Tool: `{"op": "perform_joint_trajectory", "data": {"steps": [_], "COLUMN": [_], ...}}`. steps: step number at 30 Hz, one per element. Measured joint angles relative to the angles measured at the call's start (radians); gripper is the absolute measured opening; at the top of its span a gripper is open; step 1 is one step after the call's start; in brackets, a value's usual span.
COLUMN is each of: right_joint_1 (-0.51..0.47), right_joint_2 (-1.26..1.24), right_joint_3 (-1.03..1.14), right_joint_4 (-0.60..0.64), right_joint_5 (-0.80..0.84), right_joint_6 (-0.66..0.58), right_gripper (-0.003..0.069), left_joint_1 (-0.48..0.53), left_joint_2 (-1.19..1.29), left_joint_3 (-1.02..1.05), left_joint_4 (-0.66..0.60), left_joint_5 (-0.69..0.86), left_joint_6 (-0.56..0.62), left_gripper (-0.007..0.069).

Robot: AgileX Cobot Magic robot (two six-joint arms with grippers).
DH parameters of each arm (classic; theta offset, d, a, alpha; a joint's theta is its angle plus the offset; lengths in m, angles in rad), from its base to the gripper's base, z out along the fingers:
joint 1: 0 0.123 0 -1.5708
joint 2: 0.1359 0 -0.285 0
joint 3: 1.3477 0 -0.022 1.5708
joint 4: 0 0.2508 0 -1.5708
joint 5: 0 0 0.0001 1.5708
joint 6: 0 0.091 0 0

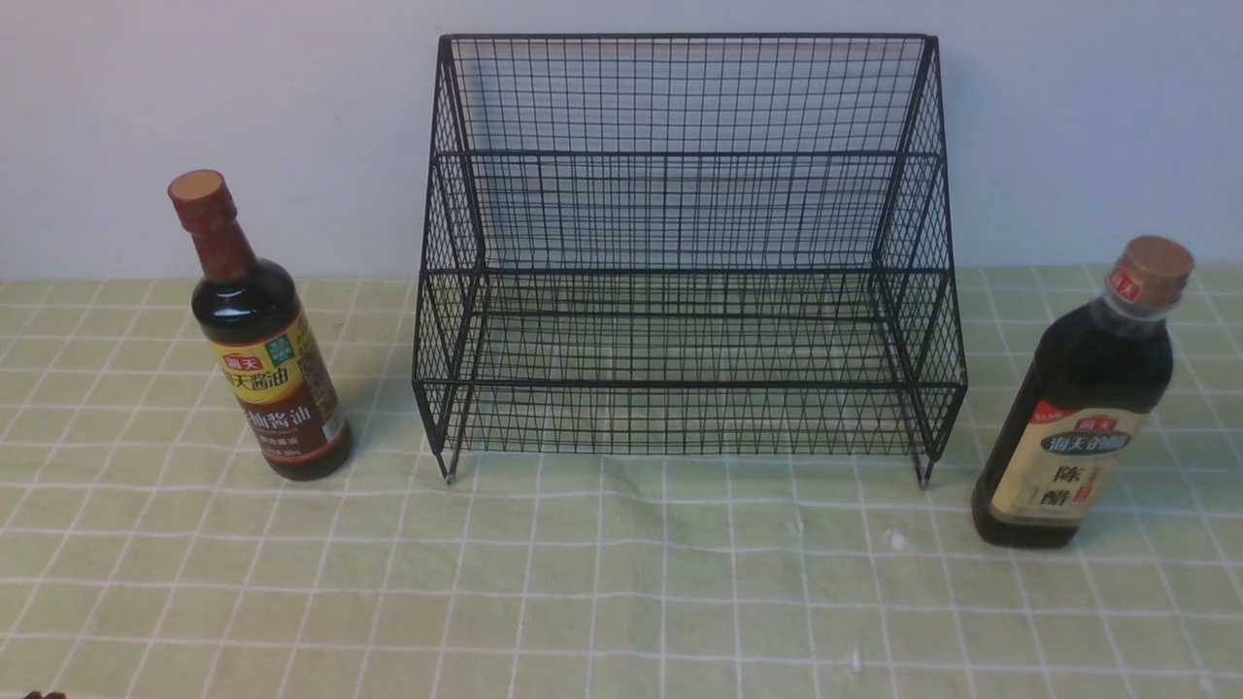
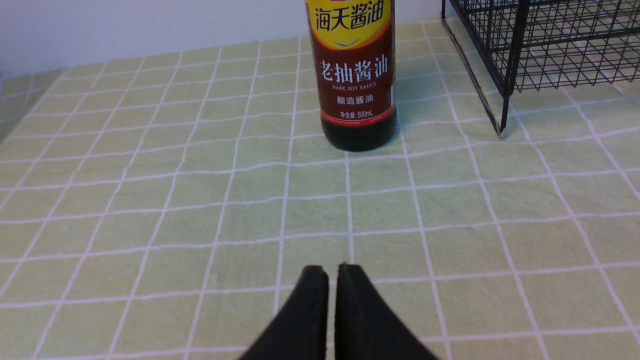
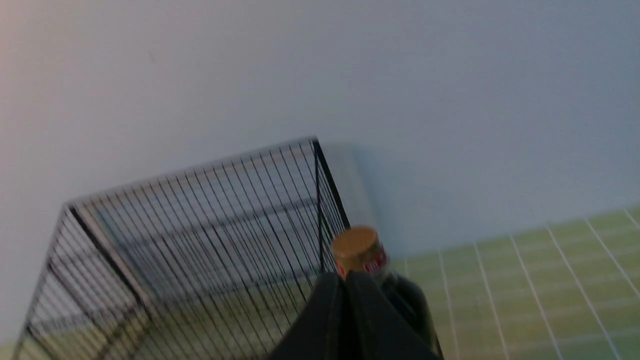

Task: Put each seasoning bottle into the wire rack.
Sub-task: Use the right arm to grab the condiment bottle closest to it

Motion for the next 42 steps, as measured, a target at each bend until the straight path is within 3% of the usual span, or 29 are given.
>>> {"op": "perform_joint_trajectory", "data": {"steps": [5,9,10,11,16,19,22,32,38,42], "right_joint_1": [0.000,0.000,0.000,0.000,0.000,0.000,0.000,0.013,0.107,0.154], "right_joint_2": [0.343,0.549,0.549,0.616,0.757,0.835,0.891,0.991,1.069,1.102], "right_joint_3": [-0.329,-0.521,-0.521,-0.579,-0.662,-0.666,-0.666,-0.667,-0.667,-0.667], "right_joint_4": [-0.038,-0.024,-0.024,-0.005,0.032,0.044,0.045,0.037,-0.096,-0.206], "right_joint_5": [0.326,0.428,0.428,0.440,0.439,0.439,0.446,0.438,0.405,0.402], "right_joint_6": [-0.039,-0.089,-0.090,-0.102,-0.174,-0.203,-0.211,-0.224,-0.196,-0.108], "right_gripper": [0.0033,0.0155,0.0155,0.0235,0.0445,0.0552,0.0607,0.0623,0.0615,0.0498], "left_joint_1": [0.000,0.000,0.000,0.000,0.000,0.000,0.000,0.000,0.000,0.000], "left_joint_2": [0.000,0.000,0.000,0.000,0.000,0.000,0.000,0.000,0.000,0.000], "left_joint_3": [0.000,0.000,0.000,0.000,0.000,0.000,0.000,0.000,0.000,0.000], "left_joint_4": [0.000,0.000,0.000,0.000,0.000,0.000,0.000,0.000,0.000,0.000], "left_joint_5": [0.000,0.000,0.000,0.000,0.000,0.000,0.000,0.000,0.000,0.000], "left_joint_6": [0.000,0.000,0.000,0.000,0.000,0.000,0.000,0.000,0.000,0.000], "left_gripper": [0.0007,0.0007,0.0007,0.0007,0.0007,0.0007,0.0007,0.0007,0.0007,0.0007]}}
